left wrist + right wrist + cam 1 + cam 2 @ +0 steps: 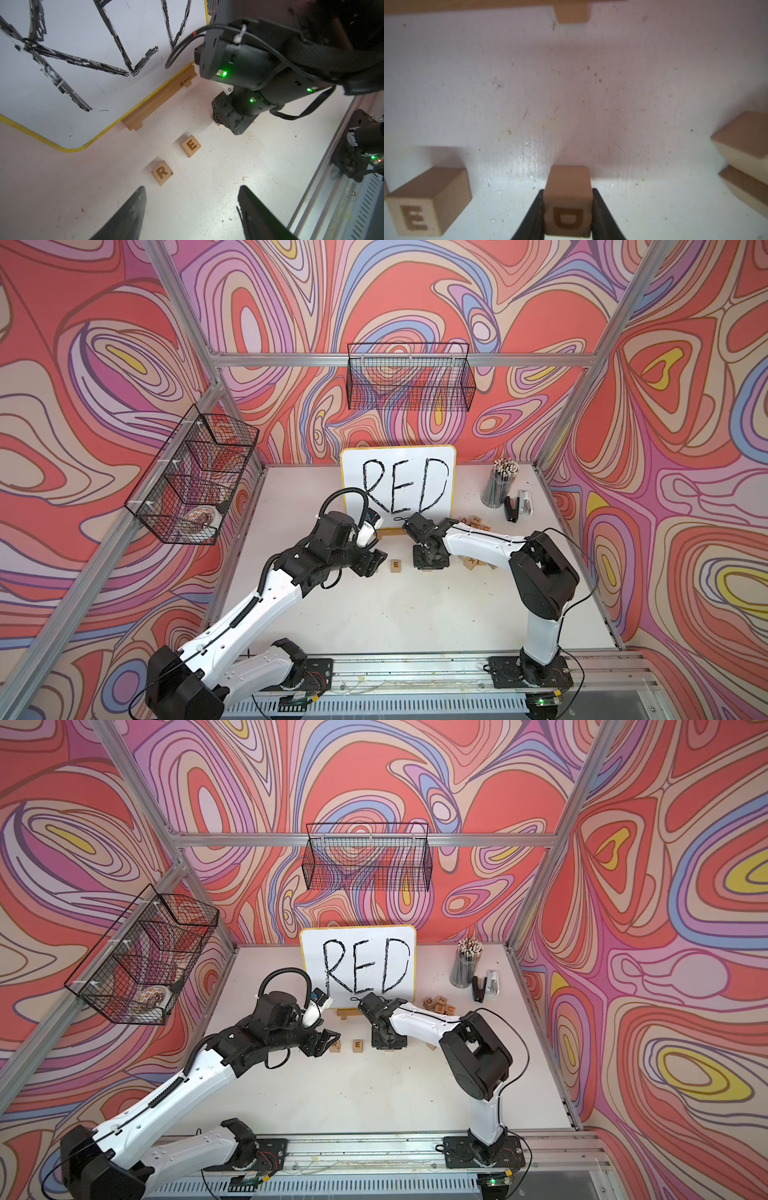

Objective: Assemble the uppercase word "red" with letter blocks
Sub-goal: Pick up the letter block from the center of the board, then place the letter block at the center of the board.

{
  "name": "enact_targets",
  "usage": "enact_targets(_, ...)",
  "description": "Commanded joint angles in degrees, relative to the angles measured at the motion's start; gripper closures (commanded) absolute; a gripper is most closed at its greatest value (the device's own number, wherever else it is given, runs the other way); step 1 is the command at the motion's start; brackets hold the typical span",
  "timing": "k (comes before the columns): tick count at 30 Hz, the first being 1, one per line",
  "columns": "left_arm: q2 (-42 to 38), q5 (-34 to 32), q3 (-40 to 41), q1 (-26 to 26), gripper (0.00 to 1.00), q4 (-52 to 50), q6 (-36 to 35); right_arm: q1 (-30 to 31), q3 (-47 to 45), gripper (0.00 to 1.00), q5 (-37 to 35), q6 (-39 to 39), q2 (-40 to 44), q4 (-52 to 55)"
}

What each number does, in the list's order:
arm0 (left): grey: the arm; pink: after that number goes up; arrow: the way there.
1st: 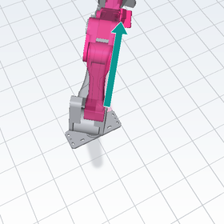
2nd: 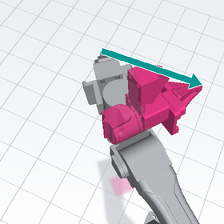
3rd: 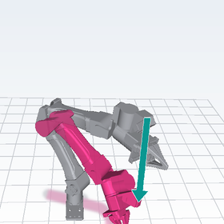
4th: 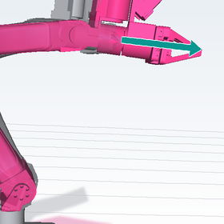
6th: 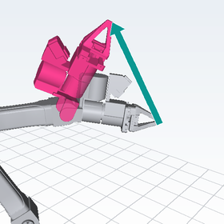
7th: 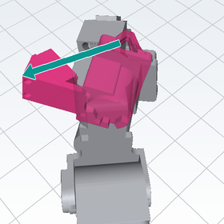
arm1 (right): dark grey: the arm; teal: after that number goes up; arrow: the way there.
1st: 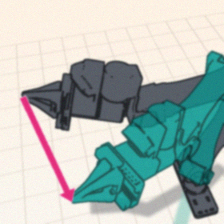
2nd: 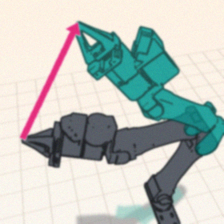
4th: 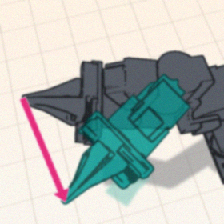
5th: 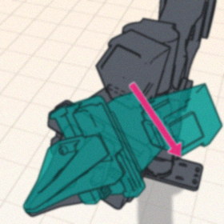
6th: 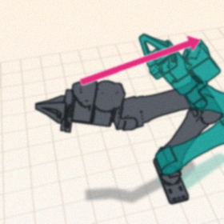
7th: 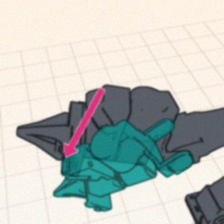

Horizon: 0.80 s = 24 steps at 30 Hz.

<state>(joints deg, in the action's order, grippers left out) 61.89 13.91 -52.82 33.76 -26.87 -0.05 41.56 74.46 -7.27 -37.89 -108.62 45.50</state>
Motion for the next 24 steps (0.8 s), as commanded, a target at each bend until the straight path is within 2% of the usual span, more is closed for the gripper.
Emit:
enact_targets(1, -0.45, 0.35, 0.07, 0.52, 0.27, -0.79, -1.17, 0.29, 1.70, 0.81, 0.16, 7.94, 1.97, 0.99)
enact_targets(9, -0.45, 0.32, 0.08, 0.52, 0.27, -0.83, -1.15, 0.78, 3.31, 0.84, 0.18, 18.76, 3.11, 2.78)
enact_targets(19, -0.29, 0.25, 0.03, 0.52, 0.27, -0.99, -1.17, 1.98, 4.16, 0.85, 0.97, 37.66, 4.08, 5.99)
enact_targets(24, -0.34, -0.02, 0.09, 0.52, 0.27, -0.99, -1.17, 2.22, 4.39, 0.85, 1.04, 43.16, 3.66, 5.41)
